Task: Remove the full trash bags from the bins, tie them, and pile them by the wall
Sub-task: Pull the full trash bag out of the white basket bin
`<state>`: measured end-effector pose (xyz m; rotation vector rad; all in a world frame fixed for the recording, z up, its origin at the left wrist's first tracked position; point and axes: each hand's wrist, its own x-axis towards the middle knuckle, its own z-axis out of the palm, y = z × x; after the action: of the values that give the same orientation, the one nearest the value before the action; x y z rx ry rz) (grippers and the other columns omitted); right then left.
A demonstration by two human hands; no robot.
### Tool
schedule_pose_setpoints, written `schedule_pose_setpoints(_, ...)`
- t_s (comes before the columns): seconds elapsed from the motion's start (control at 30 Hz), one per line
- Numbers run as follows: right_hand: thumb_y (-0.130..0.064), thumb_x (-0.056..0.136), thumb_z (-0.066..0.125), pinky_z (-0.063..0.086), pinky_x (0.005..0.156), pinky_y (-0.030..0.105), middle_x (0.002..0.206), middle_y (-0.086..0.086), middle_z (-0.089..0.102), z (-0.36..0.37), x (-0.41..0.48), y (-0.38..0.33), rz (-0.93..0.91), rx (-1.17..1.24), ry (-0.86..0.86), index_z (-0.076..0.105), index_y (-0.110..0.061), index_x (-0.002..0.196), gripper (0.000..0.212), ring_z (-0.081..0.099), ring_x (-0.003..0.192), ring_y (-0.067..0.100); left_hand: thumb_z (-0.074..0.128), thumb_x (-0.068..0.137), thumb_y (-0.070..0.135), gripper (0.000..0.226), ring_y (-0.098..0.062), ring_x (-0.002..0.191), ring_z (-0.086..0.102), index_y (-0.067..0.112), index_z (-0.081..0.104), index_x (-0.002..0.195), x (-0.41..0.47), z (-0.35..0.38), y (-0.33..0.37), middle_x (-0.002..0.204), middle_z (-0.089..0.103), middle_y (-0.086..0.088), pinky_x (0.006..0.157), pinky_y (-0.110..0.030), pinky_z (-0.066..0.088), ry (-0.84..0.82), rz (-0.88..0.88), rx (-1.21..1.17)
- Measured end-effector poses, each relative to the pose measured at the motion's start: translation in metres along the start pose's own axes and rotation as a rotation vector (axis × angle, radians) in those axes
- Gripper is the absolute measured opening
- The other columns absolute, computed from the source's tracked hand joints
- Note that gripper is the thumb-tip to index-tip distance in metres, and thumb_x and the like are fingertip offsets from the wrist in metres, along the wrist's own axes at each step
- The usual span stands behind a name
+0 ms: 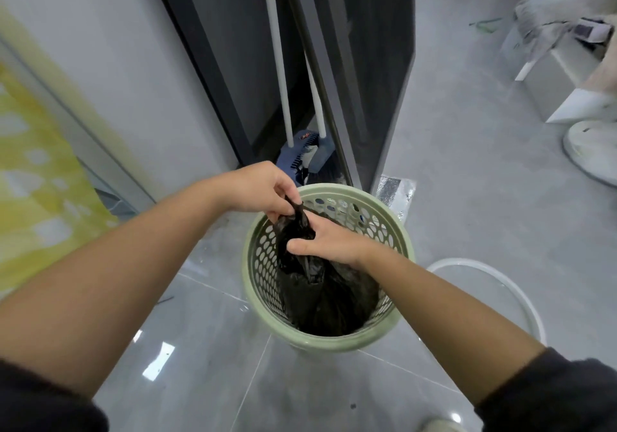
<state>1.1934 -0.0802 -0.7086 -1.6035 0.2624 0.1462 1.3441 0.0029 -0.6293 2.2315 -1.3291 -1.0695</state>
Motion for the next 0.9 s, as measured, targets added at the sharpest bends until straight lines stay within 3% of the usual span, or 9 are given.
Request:
schedule_pose_setpoints(0.1, -0.048, 0.073, 0.069, 0.046, 0.092, 0.024, 0.114, -0.008, 0.066, 0.003, 0.008, 0.006, 0.031, -0.033, 0.032, 0.057, -0.034, 0.115, 0.045, 0.062, 0.107, 0.008, 0.069, 0.083, 0.008, 0.012, -0.010, 0.066, 0.066, 0.018, 0.071, 0.089, 0.009, 0.001, -0.003, 0.083, 0.072, -0.006, 0.061, -0.016, 0.054, -0.003, -0.024, 0.019)
schedule_pose_setpoints(0.23, -0.036, 0.073, 0.079, 0.048, 0.077, 0.018, 0.088, -0.014, 0.071, 0.011, 0.015, 0.015, -0.012, -0.067, 0.258, 0.070, -0.032, 0.089, 0.019, 0.064, 0.085, -0.004, 0.068, 0.083, 0.008, 0.015, 0.000, 0.052, 0.058, 0.022, 0.070, 0.080, 0.015, 0.011, -0.014, 0.071, 0.068, -0.001, 0.057, -0.015, 0.048, -0.007, -0.019, -0.035)
schedule_pose_setpoints(0.37, -0.029, 0.075, 0.078, 0.052, 0.078, 0.031, 0.082, -0.001, 0.074, 0.015, 0.019, 0.024, -0.029, -0.142, 0.472, 0.075, -0.018, 0.085, 0.016, 0.068, 0.081, 0.011, 0.068, 0.083, 0.008, 0.011, -0.002, 0.057, 0.056, 0.017, 0.073, 0.086, 0.008, 0.023, -0.025, 0.076, 0.068, -0.003, 0.063, -0.021, 0.050, 0.028, -0.039, -0.158)
schedule_pose_setpoints(0.47, -0.024, 0.081, 0.073, 0.046, 0.070, 0.025, 0.076, -0.005, 0.068, 0.016, 0.015, 0.019, -0.014, -0.186, 0.457, 0.072, -0.018, 0.081, 0.006, 0.061, 0.072, 0.008, 0.068, 0.083, 0.007, 0.010, -0.006, 0.065, 0.061, 0.016, 0.071, 0.085, -0.003, 0.029, -0.035, 0.077, 0.069, -0.002, 0.066, -0.022, 0.051, 0.074, -0.051, -0.242)
schedule_pose_setpoints(0.53, -0.024, 0.083, 0.072, 0.049, 0.077, 0.025, 0.088, -0.001, 0.072, 0.015, 0.011, 0.017, 0.005, -0.188, 0.470, 0.073, -0.013, 0.090, 0.014, 0.065, 0.083, 0.010, 0.073, 0.080, 0.012, 0.008, -0.011, 0.076, 0.064, 0.019, 0.068, 0.083, -0.011, 0.036, -0.048, 0.082, 0.069, 0.002, 0.075, -0.026, 0.051, 0.218, -0.090, -0.262)
schedule_pose_setpoints(0.6, -0.024, 0.083, 0.071, 0.050, 0.078, 0.023, 0.094, 0.005, 0.073, 0.013, 0.005, 0.013, 0.042, -0.172, 0.490, 0.073, -0.006, 0.093, 0.020, 0.066, 0.086, 0.014, 0.076, 0.077, 0.022, 0.022, -0.016, 0.090, 0.062, 0.018, 0.064, 0.094, -0.020, 0.047, -0.066, 0.096, 0.065, 0.000, 0.081, -0.029, 0.049, 0.368, -0.200, -0.130)
schedule_pose_setpoints(0.7, -0.027, 0.084, 0.070, 0.047, 0.069, 0.024, 0.092, 0.015, 0.072, 0.011, -0.001, 0.004, 0.082, -0.170, 0.488, 0.070, -0.001, 0.087, 0.026, 0.063, 0.078, 0.014, 0.070, 0.083, 0.029, 0.051, -0.028, 0.105, 0.057, 0.010, 0.048, 0.124, -0.030, 0.065, -0.082, 0.120, 0.056, -0.011, 0.084, -0.036, 0.049, 0.352, -0.457, -0.099)
schedule_pose_setpoints(0.8, -0.031, 0.085, 0.069, 0.043, 0.063, 0.025, 0.084, 0.020, 0.069, 0.010, -0.006, -0.008, 0.083, -0.182, 0.510, 0.067, 0.004, 0.085, 0.035, 0.058, 0.069, 0.014, 0.057, 0.093, 0.020, 0.033, -0.034, 0.094, 0.065, 0.003, 0.053, 0.120, -0.034, 0.073, -0.082, 0.111, 0.064, -0.018, 0.072, -0.047, 0.058, 0.272, -0.569, -0.370)
schedule_pose_setpoints(0.9, -0.032, 0.084, 0.069, 0.037, 0.059, 0.028, 0.070, 0.012, 0.057, 0.010, -0.012, -0.025, 0.081, -0.178, 0.560, 0.059, -0.004, 0.071, 0.033, 0.051, 0.065, 0.015, 0.057, 0.093, 0.017, 0.021, -0.035, 0.085, 0.068, 0.001, 0.058, 0.107, -0.036, 0.073, -0.082, 0.099, 0.068, -0.022, 0.071, -0.052, 0.058, 0.290, -0.561, -0.458)
